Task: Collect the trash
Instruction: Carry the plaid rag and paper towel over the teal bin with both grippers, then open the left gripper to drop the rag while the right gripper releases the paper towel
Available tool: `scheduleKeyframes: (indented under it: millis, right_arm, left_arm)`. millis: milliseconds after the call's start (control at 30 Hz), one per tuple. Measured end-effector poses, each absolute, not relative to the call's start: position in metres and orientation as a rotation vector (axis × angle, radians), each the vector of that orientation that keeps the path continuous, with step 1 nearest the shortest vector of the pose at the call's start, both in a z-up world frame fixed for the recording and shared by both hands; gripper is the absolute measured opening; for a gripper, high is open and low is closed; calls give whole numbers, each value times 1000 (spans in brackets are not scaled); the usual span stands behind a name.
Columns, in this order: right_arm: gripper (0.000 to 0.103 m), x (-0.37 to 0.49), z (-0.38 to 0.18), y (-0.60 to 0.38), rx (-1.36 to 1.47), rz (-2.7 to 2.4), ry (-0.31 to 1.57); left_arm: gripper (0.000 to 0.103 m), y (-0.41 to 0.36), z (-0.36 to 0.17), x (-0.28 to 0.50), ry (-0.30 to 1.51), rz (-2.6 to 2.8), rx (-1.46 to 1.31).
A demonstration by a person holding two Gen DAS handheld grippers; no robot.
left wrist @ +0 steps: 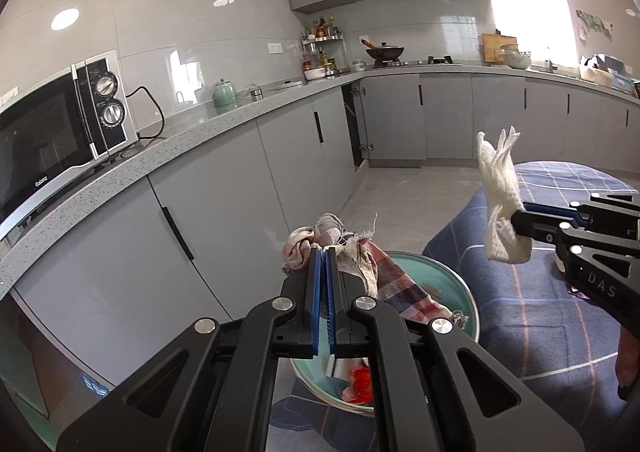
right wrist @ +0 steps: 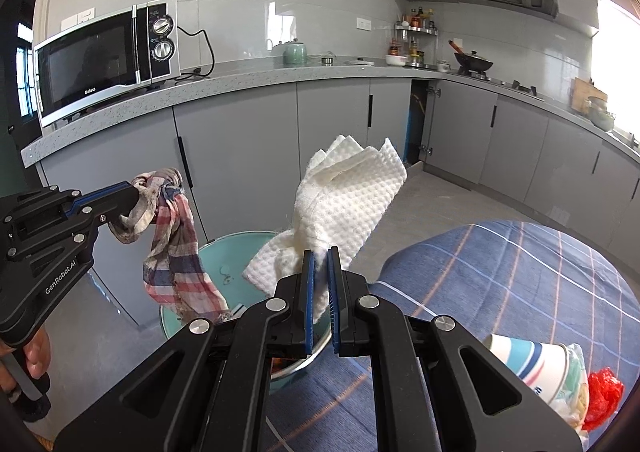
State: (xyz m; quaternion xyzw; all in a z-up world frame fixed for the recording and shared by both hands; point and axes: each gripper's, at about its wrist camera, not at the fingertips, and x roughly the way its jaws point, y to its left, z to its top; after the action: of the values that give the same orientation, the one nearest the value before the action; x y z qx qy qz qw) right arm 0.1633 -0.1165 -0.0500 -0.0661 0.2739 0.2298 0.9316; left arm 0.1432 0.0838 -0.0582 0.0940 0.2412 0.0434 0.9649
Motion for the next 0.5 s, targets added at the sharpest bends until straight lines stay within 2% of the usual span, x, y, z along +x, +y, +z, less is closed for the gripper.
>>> scheduleKeyframes:
  millis: [500]
  right_arm:
    - [7,177,-59,-95,-155,515,582]
  left_arm:
    - [3,99,-63,151,504,149,199]
